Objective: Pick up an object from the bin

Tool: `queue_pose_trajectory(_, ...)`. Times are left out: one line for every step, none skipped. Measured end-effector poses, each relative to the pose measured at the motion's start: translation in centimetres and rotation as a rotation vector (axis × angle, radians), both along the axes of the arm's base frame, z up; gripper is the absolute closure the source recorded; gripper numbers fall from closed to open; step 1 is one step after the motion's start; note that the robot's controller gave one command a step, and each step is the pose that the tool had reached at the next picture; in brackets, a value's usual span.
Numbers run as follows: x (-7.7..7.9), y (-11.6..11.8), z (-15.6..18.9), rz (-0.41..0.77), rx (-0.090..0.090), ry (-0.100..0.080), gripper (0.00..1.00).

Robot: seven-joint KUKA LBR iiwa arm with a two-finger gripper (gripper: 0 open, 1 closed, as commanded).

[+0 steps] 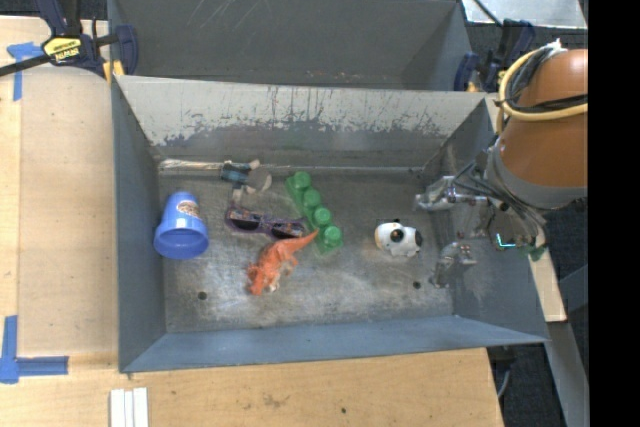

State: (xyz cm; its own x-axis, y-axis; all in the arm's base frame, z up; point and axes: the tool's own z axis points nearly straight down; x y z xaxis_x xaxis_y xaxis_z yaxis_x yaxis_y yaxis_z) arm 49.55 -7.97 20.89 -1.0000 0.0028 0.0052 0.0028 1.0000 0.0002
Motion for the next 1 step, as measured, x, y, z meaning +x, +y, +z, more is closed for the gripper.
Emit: queue_pose_trajectory(0.17,0.03,0.41,0.002,-0.001,-0.008,0.0)
